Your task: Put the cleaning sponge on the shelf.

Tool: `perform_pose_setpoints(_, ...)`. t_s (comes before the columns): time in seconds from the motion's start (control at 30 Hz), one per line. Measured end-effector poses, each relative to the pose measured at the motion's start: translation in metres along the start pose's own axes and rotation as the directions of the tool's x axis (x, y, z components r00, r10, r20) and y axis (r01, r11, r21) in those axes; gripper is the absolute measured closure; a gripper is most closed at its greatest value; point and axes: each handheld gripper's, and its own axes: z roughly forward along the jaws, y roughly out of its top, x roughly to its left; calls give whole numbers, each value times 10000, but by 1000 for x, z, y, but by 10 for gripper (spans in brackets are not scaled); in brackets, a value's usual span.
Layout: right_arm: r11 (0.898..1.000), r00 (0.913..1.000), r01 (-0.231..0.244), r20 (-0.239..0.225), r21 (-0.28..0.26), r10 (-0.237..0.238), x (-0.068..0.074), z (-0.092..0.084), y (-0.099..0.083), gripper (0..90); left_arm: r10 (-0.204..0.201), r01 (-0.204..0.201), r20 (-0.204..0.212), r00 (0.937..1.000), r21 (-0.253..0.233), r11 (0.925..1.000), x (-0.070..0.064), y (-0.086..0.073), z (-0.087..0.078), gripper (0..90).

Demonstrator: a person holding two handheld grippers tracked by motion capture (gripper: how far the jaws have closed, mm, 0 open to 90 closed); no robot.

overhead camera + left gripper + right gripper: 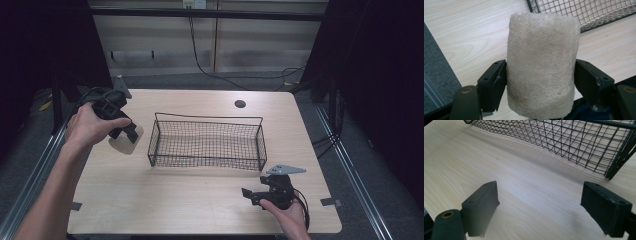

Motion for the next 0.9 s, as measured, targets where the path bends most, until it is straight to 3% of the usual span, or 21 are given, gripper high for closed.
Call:
perform_pose_setpoints(0.4,10000,10000,3,-12,-26,-3,0,0,0,140,1063,-1069,247,9940,214,9940,-25,16,9,281)
perform_pose_setpoints(0.57,10000,10000,-9,-3,-9,9,0,0,0,140,1259,-1268,366,9914,223,9917,-38,23,9,281)
perform_pose_setpoints(0.67,10000,10000,18,-15,9,-18,0,0,0,140,1301,-1311,455,9905,197,9912,-45,28,8,280)
perform_pose_setpoints(0.9,10000,10000,27,-36,10,-27,0,0,0,140,691,-699,417,9967,198,9974,-59,37,15,282)
